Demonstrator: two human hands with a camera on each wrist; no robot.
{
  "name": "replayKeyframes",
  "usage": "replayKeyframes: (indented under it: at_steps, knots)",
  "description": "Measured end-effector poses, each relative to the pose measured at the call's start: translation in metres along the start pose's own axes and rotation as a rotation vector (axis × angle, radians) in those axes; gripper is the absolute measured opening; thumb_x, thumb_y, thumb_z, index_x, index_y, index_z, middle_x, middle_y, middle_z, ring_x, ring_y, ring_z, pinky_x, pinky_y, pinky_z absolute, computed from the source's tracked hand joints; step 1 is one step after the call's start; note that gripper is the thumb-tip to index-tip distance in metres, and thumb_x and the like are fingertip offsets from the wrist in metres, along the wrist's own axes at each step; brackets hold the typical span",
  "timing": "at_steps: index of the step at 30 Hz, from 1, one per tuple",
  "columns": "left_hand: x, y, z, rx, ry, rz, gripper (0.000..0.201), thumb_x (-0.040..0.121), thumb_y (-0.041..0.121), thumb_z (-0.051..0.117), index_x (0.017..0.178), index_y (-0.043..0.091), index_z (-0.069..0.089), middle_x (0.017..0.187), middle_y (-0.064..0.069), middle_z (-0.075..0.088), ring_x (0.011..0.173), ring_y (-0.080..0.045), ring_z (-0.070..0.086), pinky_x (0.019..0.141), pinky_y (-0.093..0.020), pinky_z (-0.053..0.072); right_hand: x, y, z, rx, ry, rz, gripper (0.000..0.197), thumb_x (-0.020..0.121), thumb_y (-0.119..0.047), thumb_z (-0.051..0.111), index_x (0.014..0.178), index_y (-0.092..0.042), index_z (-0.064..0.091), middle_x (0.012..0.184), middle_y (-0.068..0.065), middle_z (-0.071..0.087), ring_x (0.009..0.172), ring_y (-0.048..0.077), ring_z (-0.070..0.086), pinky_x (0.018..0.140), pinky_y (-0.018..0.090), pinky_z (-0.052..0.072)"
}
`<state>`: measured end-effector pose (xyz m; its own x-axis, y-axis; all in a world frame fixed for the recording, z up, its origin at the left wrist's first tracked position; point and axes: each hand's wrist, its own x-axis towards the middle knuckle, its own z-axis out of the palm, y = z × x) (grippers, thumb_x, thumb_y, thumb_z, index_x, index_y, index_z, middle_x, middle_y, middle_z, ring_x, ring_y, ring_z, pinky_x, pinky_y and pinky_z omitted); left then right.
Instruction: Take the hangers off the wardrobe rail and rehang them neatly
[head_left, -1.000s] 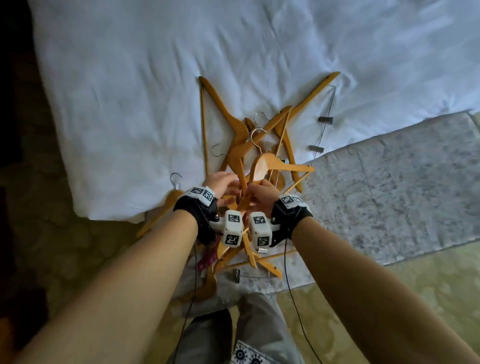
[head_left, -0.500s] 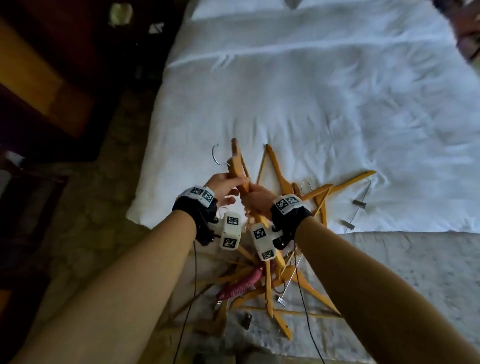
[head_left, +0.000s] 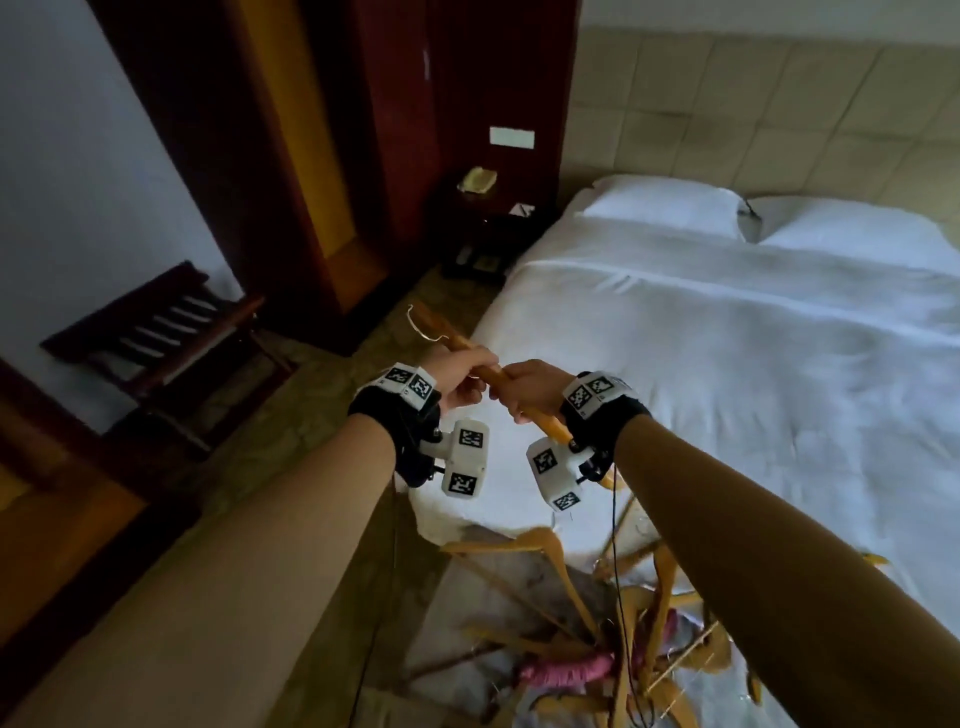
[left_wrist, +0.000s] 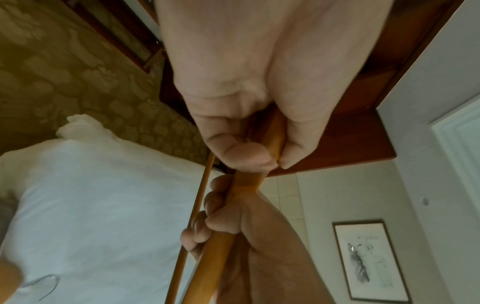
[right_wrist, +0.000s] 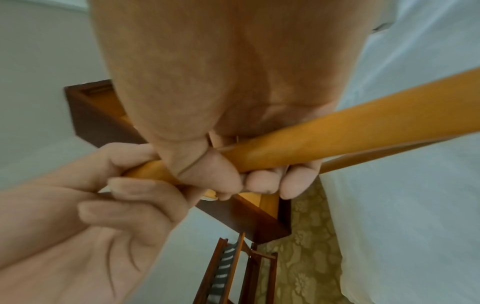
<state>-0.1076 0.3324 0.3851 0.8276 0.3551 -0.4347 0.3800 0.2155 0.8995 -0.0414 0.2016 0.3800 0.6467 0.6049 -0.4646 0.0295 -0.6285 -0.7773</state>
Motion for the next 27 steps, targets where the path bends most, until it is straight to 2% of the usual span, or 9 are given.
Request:
replayKeyframes:
  at_steps: [3, 6, 8, 10, 15, 18, 20, 22, 27]
  knots:
    - [-0.031, 0.015, -0.056, -0.155, 0.056, 0.051, 0.017, 0.090, 0.005, 0.061, 0.073, 0.004, 0.058, 0.059, -0.007, 0.058, 0.046, -0.013, 0.051, 0.040, -0.019, 0.043, -0.007, -0.048, 0.035, -0.119, 0.002, -0.106, 0.011, 0.089, -0.003, 0.049, 0.091, -0.005, 0.060, 0.063, 0.004, 0.051, 0.057, 0.014, 0.047, 0.057, 0.022, 0.045]
    - [-0.062, 0.027, -0.111, -0.273, 0.120, 0.105, 0.010, 0.091, 0.004, 0.059, 0.083, -0.002, 0.059, 0.056, -0.006, 0.062, 0.042, -0.010, 0.053, 0.038, -0.018, 0.043, -0.011, -0.089, 0.070, -0.334, 0.000, -0.208, 0.008, 0.086, -0.005, 0.053, 0.081, -0.009, 0.059, 0.067, 0.005, 0.056, 0.064, 0.018, 0.053, 0.064, 0.026, 0.047]
    - [-0.083, 0.035, -0.147, -0.347, 0.178, 0.150, 0.006, 0.090, 0.004, 0.058, 0.090, -0.003, 0.058, 0.068, -0.011, 0.063, 0.043, -0.010, 0.054, 0.038, -0.017, 0.042, -0.013, -0.114, 0.091, -0.455, 0.035, -0.256, 0.011, 0.083, -0.008, 0.060, 0.074, -0.014, 0.059, 0.073, 0.007, 0.062, 0.071, 0.021, 0.059, 0.068, 0.028, 0.049]
    - [-0.104, 0.044, -0.181, -0.401, 0.227, 0.186, 0.007, 0.089, 0.004, 0.058, 0.086, -0.001, 0.057, 0.080, -0.015, 0.063, 0.046, -0.011, 0.053, 0.040, -0.018, 0.042, -0.015, -0.137, 0.108, -0.574, 0.097, -0.292, 0.014, 0.080, -0.015, 0.067, 0.071, -0.022, 0.060, 0.078, 0.004, 0.066, 0.078, 0.021, 0.064, 0.075, 0.031, 0.052]
    - [-0.162, 0.063, -0.253, -0.453, 0.334, 0.280, 0.011, 0.087, 0.008, 0.058, 0.078, 0.002, 0.057, 0.076, -0.012, 0.059, 0.046, -0.011, 0.051, 0.040, -0.018, 0.041, -0.040, -0.203, 0.152, -0.709, 0.183, -0.424, 0.015, 0.081, -0.026, 0.064, 0.068, -0.023, 0.056, 0.073, -0.002, 0.057, 0.069, 0.016, 0.057, 0.054, 0.024, 0.038]
    - [-0.199, 0.072, -0.287, -0.457, 0.438, 0.338, 0.009, 0.086, 0.011, 0.059, 0.081, 0.003, 0.058, 0.072, -0.009, 0.059, 0.043, -0.010, 0.050, 0.039, -0.017, 0.039, -0.054, -0.238, 0.176, -0.783, 0.187, -0.476, 0.010, 0.082, -0.031, 0.064, 0.085, -0.025, 0.056, 0.080, -0.004, 0.057, 0.072, 0.017, 0.059, 0.056, 0.026, 0.043]
    - [-0.223, 0.079, -0.307, -0.422, 0.557, 0.394, 0.011, 0.083, 0.014, 0.062, 0.082, 0.004, 0.060, 0.067, -0.009, 0.061, 0.043, -0.011, 0.051, 0.040, -0.018, 0.039, -0.063, -0.261, 0.193, -0.822, 0.164, -0.509, 0.023, 0.083, -0.031, 0.063, 0.103, -0.028, 0.053, 0.085, -0.002, 0.060, 0.073, 0.019, 0.063, 0.063, 0.032, 0.054]
    - [-0.246, 0.085, -0.326, -0.384, 0.652, 0.451, 0.014, 0.081, 0.020, 0.064, 0.081, 0.006, 0.060, 0.062, -0.007, 0.060, 0.047, -0.014, 0.053, 0.043, -0.019, 0.040, -0.072, -0.285, 0.209, -0.848, 0.163, -0.568, 0.029, 0.085, -0.027, 0.060, 0.112, -0.029, 0.048, 0.090, 0.001, 0.062, 0.078, 0.023, 0.065, 0.072, 0.037, 0.057]
    - [-0.296, 0.101, -0.369, -0.307, 0.747, 0.522, 0.024, 0.084, 0.033, 0.067, 0.088, 0.010, 0.062, 0.072, -0.003, 0.063, 0.058, -0.016, 0.056, 0.048, -0.020, 0.044, -0.087, -0.340, 0.252, -0.813, 0.124, -0.708, 0.025, 0.088, -0.017, 0.057, 0.112, -0.018, 0.051, 0.088, 0.003, 0.058, 0.075, 0.021, 0.057, 0.056, 0.025, 0.037]
